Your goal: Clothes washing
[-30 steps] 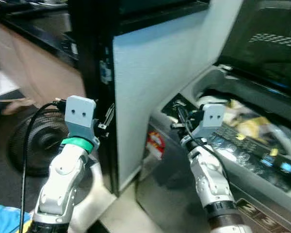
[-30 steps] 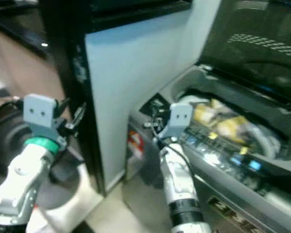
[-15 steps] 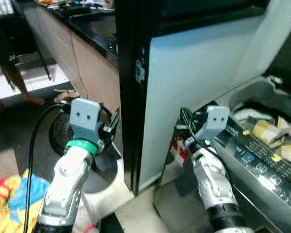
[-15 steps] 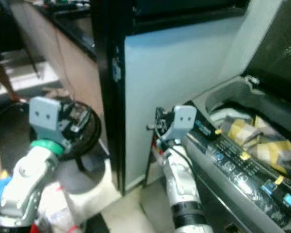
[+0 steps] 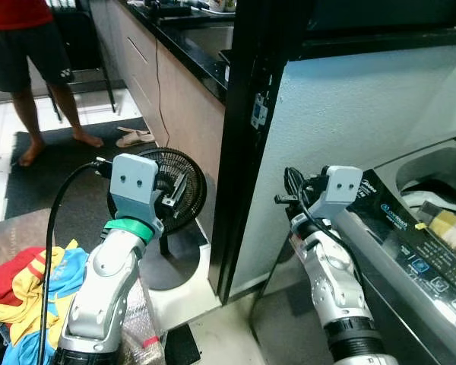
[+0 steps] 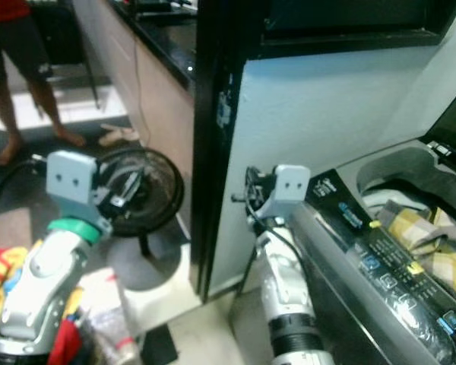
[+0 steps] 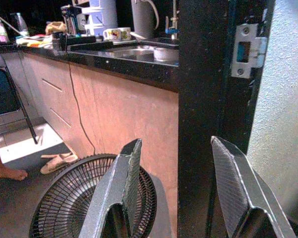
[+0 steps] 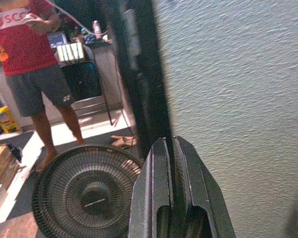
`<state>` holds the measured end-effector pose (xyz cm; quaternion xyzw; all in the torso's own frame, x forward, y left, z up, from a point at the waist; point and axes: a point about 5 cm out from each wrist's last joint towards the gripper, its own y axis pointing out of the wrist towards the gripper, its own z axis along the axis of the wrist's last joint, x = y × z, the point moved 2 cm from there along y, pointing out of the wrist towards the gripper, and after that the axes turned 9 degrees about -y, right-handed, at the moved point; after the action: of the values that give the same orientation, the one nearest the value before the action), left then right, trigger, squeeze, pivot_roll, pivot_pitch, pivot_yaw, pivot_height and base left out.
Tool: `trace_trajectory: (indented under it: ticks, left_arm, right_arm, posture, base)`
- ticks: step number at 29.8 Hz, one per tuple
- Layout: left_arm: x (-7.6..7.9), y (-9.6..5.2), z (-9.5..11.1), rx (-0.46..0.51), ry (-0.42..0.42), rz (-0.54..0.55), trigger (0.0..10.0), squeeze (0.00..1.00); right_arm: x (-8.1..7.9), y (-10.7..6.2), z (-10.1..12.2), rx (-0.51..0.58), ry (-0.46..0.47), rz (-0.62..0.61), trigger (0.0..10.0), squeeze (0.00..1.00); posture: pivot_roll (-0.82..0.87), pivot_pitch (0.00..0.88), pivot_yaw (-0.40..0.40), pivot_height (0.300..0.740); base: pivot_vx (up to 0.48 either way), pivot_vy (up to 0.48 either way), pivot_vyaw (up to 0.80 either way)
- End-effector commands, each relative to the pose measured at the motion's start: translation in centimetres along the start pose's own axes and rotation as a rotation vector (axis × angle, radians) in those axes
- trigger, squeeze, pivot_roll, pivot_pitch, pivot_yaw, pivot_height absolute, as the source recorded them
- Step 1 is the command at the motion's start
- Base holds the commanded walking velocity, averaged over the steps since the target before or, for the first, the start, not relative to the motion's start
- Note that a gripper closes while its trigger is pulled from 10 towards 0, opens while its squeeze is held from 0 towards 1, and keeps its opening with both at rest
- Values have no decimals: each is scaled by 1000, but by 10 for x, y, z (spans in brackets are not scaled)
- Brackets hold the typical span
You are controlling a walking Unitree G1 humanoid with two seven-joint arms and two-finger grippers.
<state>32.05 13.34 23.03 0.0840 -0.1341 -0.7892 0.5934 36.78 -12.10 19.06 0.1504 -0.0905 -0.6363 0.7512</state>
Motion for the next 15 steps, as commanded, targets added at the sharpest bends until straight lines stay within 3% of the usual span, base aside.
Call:
trace_trajectory:
  ticks: [1, 4, 15]
  left_arm:
    - [0, -1, -3, -14, 3, -1, 10000, 0]
    - [0, -1, -3, -13, 2, 0, 10000, 0]
    - [0, -1, -3, -12, 2, 7, 10000, 0]
  right_arm:
    - [2, -3, -5, -16, 6, -12, 10000, 0]
    - [2, -3, -5, -17, -2, -12, 10000, 0]
    - [0, -3, -5, -18, -14, 10, 10000, 0]
  posture:
    - [64, 19, -24, 731]
    - [64, 19, -24, 731]
    - [64, 21, -27, 731]
  base:
    - [-337, 0, 0]
    - [-365, 0, 0]
    - [-366, 0, 713]
